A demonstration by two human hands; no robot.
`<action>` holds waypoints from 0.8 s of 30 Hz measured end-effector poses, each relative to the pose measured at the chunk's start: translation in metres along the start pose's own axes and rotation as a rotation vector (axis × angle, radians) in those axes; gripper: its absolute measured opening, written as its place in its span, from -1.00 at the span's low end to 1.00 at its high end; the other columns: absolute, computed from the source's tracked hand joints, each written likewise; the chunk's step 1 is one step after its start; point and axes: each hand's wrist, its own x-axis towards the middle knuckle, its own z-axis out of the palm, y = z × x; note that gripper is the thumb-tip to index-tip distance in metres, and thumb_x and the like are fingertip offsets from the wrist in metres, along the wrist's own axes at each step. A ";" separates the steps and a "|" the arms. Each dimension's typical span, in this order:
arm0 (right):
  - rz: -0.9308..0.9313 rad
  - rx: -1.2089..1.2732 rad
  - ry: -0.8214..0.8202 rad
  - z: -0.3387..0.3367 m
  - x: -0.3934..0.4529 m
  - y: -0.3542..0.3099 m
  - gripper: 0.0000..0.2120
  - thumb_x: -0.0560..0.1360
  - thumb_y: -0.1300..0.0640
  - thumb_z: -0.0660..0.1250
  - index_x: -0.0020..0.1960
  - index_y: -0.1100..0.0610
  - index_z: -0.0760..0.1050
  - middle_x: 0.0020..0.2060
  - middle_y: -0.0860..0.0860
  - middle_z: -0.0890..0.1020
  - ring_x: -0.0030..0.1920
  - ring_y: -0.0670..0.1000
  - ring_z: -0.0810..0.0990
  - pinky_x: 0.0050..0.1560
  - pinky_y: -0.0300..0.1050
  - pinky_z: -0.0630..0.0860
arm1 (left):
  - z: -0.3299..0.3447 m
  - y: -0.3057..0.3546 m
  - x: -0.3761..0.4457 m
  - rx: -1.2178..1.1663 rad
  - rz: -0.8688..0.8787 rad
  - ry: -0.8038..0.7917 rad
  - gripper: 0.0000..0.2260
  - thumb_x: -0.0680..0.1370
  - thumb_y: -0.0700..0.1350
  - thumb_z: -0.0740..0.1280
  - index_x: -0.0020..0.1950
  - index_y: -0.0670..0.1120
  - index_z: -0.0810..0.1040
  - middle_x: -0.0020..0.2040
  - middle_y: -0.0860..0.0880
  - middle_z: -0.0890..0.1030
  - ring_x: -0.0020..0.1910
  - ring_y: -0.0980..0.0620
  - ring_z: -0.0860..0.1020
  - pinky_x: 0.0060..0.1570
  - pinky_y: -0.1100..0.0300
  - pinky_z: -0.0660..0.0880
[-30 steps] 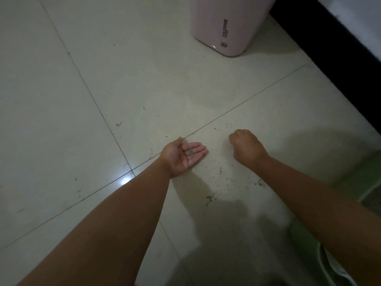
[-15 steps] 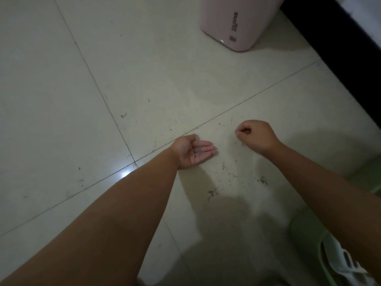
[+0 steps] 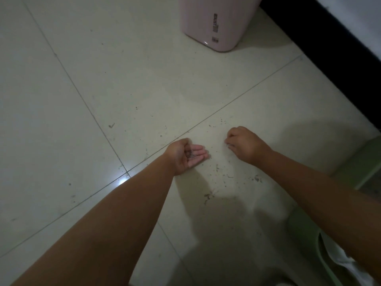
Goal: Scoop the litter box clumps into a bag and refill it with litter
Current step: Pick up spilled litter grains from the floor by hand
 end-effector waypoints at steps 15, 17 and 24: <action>0.063 0.102 0.087 0.002 -0.005 -0.013 -0.84 0.22 0.31 0.34 -0.25 0.36 0.62 -0.30 0.22 0.65 -0.30 0.26 0.61 -0.23 0.00 0.59 | 0.001 -0.001 -0.006 0.001 0.031 -0.020 -0.55 0.67 -0.05 -0.03 -0.12 -0.34 0.48 -0.49 -0.17 0.62 0.11 -0.20 0.50 0.13 0.11 0.42; -0.058 -0.005 0.045 0.010 -0.006 -0.024 -0.77 0.29 0.23 0.24 -0.24 0.32 0.63 -0.27 0.17 0.68 -0.29 0.19 0.66 -0.27 -0.08 0.61 | 0.001 0.000 -0.007 -0.016 0.035 -0.029 -0.55 0.67 -0.05 -0.02 -0.18 -0.32 0.47 -0.51 -0.16 0.61 -0.08 -0.17 0.58 -0.08 0.20 0.54; 0.122 -0.291 -0.131 0.026 -0.045 -0.015 -0.29 0.60 -0.10 -0.27 0.21 0.32 0.50 0.21 0.17 0.57 0.21 0.16 0.56 0.37 -0.10 -0.07 | -0.011 0.014 -0.019 -0.190 0.089 -0.068 -0.55 0.66 -0.06 0.00 -0.24 -0.33 0.45 -0.56 -0.17 0.57 -0.60 -0.04 0.58 -0.57 0.28 0.52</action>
